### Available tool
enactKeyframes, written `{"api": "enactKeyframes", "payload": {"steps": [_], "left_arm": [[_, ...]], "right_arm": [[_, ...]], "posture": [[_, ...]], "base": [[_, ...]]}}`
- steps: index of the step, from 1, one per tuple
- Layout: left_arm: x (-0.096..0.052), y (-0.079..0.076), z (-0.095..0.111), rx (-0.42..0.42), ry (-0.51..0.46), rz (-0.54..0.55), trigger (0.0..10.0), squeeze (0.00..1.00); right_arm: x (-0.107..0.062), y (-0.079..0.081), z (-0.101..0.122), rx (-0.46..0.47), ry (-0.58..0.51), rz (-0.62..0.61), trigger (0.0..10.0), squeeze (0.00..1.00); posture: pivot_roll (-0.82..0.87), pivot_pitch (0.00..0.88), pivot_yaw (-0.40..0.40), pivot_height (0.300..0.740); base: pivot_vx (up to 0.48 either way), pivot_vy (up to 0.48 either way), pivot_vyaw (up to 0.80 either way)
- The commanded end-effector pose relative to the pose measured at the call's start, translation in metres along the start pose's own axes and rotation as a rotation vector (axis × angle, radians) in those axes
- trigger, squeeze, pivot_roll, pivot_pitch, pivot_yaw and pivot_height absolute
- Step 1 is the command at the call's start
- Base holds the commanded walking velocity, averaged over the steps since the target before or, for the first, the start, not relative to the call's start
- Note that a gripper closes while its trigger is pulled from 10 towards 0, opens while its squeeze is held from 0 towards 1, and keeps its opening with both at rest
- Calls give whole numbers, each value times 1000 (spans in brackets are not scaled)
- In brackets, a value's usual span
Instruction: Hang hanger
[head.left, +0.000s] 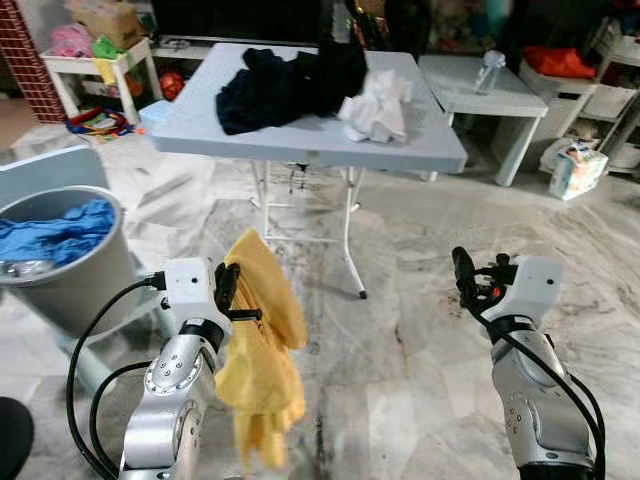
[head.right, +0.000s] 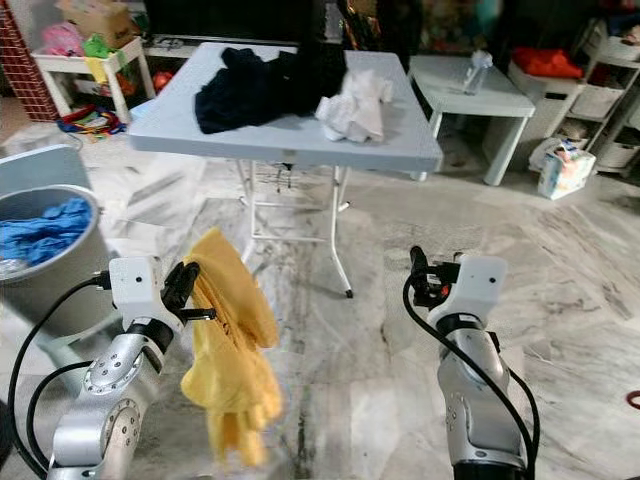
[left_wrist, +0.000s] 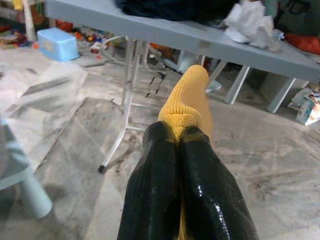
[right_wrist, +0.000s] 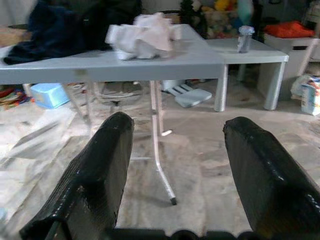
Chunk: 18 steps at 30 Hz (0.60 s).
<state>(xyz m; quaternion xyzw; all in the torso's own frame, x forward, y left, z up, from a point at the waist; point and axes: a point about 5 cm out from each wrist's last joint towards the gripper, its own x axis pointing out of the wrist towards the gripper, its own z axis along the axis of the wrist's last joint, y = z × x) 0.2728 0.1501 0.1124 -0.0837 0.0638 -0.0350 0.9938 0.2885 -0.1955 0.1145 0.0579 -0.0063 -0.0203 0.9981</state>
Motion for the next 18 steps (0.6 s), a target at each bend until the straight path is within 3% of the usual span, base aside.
{"api": "enactKeyframes", "payload": {"steps": [1,18], "left_arm": [[2,-2,11,-3,-41,-9,10000,0],[4,-2,7,-2,-27,-13,10000,0]], "right_arm": [[-1,-6,3,-9,-12,-16,10000,0],[0,-8,4,-31,-5,-6,10000,0]], "posture": [[12,82,-53,740],[4,74,-67,740]], "base": [[0,480,0],[0,480,0]]}}
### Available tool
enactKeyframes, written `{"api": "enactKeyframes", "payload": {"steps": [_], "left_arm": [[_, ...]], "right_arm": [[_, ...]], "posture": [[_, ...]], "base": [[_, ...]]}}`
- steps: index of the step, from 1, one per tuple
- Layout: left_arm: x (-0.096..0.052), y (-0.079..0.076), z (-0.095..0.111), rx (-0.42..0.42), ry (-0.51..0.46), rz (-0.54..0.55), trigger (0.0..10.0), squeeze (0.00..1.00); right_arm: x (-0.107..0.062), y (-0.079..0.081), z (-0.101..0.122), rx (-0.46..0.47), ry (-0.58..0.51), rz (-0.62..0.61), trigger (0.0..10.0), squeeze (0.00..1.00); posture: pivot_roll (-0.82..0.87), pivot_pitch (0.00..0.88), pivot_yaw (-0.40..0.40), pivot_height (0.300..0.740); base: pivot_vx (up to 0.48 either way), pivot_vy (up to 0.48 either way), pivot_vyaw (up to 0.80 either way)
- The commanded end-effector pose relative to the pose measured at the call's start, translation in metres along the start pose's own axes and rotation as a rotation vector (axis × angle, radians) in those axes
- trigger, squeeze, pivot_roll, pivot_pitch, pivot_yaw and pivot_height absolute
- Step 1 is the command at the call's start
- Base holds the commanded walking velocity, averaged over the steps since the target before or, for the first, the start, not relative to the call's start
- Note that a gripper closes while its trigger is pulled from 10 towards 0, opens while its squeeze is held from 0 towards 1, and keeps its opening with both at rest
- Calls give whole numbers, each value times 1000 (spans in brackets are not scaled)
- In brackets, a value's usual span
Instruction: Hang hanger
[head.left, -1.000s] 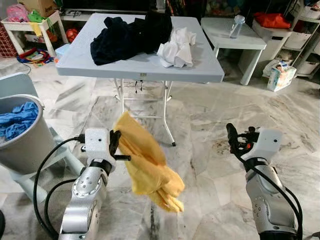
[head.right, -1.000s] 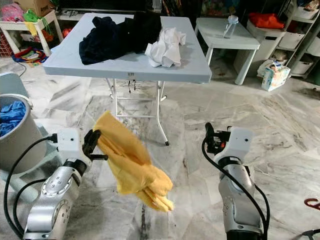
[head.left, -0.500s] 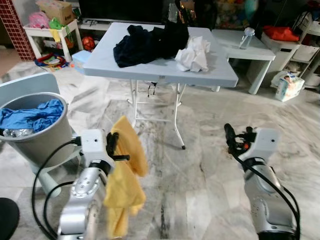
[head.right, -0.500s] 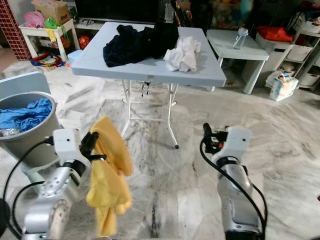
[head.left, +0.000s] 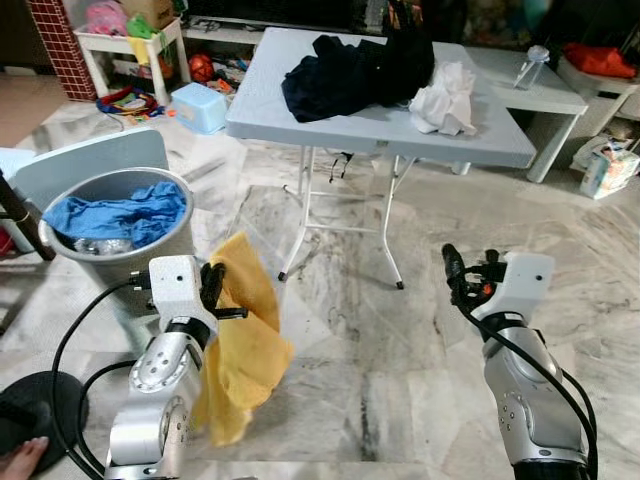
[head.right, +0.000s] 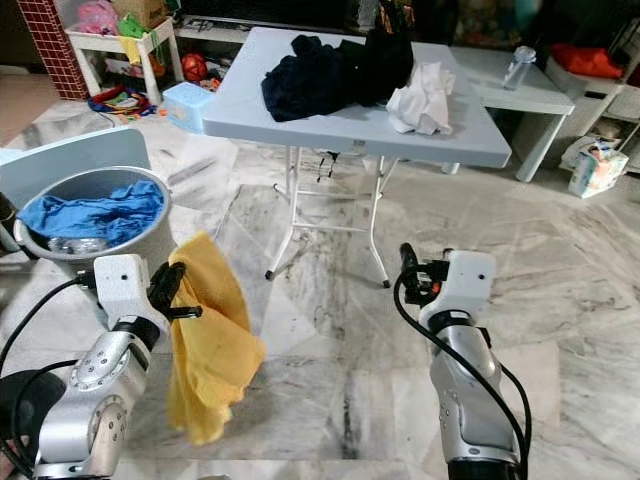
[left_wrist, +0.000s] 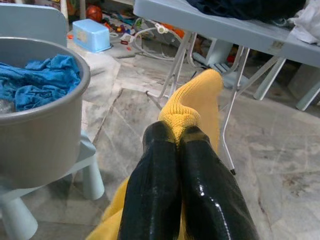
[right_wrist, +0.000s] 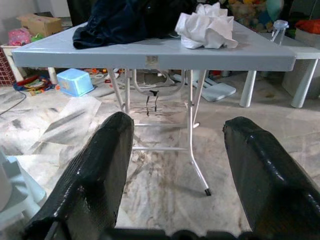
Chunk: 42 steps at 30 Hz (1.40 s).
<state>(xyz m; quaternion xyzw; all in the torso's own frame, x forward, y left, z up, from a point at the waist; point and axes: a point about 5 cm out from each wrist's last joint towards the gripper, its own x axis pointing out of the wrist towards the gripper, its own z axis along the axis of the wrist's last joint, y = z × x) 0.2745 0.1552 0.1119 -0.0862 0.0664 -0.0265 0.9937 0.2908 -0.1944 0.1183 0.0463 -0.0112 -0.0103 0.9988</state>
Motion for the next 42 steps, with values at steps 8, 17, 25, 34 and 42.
{"api": "enactKeyframes", "payload": {"steps": [8,17,25,34,42], "left_arm": [[0,-6,7,17,-52,-39,10000,0],[-3,-13,6,-6,-54,-107,10000,0],[-4,-15,6,-17,-57,-138,10000,0],[-5,-17,7,-21,-61,-155,10000,0],[-5,-17,7,-22,-62,-160,10000,0]], "right_arm": [[-4,-7,0,3,7,-13,10000,0],[-5,-6,-3,6,20,-11,10000,0],[-7,-4,-4,4,25,-9,10000,0],[-7,-4,-4,0,26,-9,10000,0],[-7,-3,-5,-2,26,-7,10000,0]], "posture": [[3,82,-74,740],[2,89,-74,740],[2,96,-69,740],[3,98,-68,740],[3,98,-67,740]], "base": [[0,112,0],[0,0,-331],[0,0,-413],[225,137,0],[334,279,0]]}}
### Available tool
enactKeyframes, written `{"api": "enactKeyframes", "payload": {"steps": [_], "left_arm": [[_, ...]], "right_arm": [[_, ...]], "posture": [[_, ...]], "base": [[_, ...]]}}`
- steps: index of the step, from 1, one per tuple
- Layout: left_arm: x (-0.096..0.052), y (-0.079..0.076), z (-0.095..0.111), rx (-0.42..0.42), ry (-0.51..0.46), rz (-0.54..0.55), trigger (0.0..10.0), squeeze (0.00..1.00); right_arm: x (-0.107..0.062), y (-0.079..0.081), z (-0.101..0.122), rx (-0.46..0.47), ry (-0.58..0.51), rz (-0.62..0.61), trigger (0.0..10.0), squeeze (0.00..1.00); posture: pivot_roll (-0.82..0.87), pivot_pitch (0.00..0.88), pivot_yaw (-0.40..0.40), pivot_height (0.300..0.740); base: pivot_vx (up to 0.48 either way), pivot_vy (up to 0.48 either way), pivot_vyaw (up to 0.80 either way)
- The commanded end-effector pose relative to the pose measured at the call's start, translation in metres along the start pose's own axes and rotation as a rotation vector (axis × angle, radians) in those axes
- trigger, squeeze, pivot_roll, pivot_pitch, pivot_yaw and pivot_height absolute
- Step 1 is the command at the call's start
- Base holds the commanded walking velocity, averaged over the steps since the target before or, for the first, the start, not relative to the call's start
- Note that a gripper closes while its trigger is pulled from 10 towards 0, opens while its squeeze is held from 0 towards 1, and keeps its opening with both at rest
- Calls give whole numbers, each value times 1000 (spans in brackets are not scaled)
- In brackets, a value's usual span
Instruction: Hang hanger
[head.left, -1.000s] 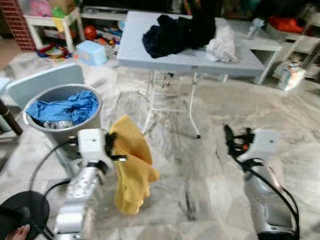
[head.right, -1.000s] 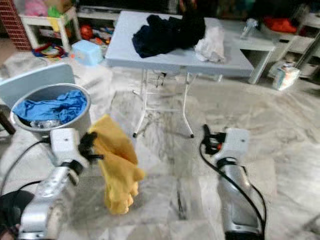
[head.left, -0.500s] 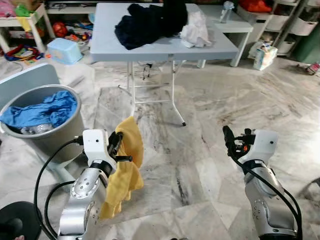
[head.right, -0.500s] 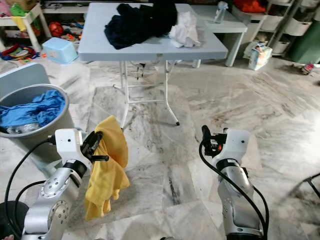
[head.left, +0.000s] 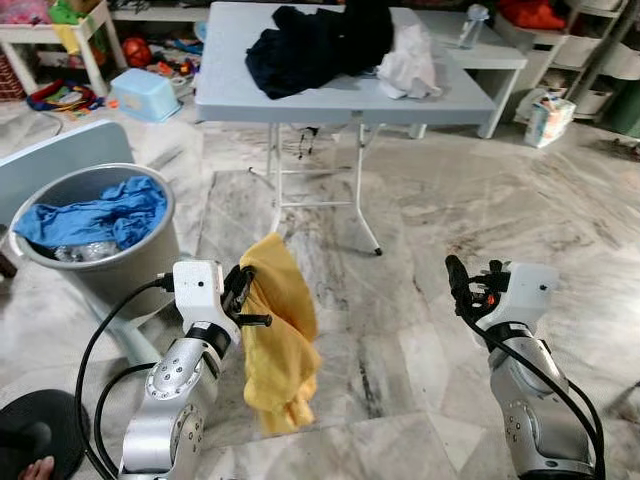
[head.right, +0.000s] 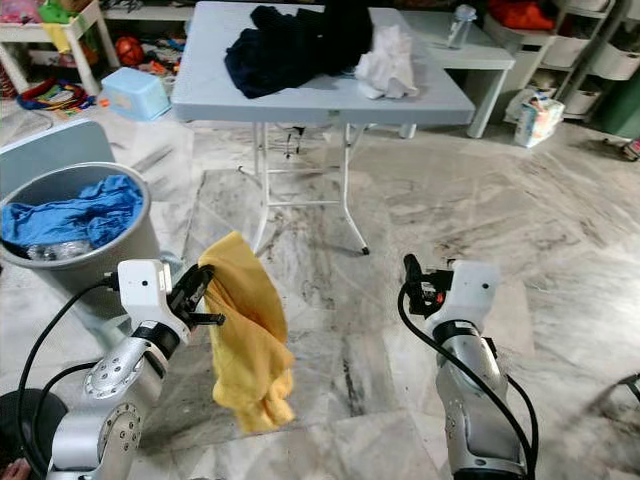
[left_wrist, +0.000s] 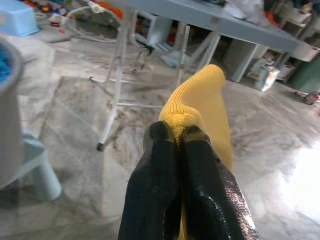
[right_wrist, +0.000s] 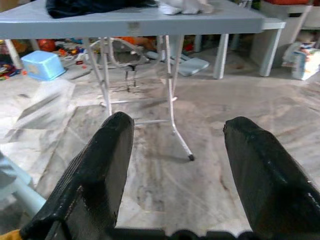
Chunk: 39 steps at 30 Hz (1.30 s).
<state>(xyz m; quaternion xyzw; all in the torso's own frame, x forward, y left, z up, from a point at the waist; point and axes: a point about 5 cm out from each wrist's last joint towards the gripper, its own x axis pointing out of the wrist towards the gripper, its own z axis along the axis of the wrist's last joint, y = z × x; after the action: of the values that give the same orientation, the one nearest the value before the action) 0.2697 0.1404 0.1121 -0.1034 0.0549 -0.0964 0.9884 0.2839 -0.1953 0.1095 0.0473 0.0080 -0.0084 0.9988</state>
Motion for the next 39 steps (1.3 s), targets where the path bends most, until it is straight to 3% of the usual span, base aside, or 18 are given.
{"api": "enactKeyframes", "payload": {"steps": [1,15,30,39], "left_arm": [[0,-2,10,7,-51,-19,10000,0],[-1,-2,11,19,-48,-21,10000,0],[0,1,12,57,-29,-24,10000,0],[-2,3,16,83,-42,-15,10000,0]], "right_arm": [[0,-1,4,-4,-12,-9,10000,0],[0,0,3,-3,-10,-10,10000,0],[1,5,1,10,-9,-17,10000,0],[4,7,7,11,-26,-7,10000,0]], "posture": [[3,98,-67,740],[9,102,-60,740],[18,119,-48,740],[3,173,-58,740]], "base": [[364,311,0],[373,301,-70],[421,53,-800],[405,0,-800]]}}
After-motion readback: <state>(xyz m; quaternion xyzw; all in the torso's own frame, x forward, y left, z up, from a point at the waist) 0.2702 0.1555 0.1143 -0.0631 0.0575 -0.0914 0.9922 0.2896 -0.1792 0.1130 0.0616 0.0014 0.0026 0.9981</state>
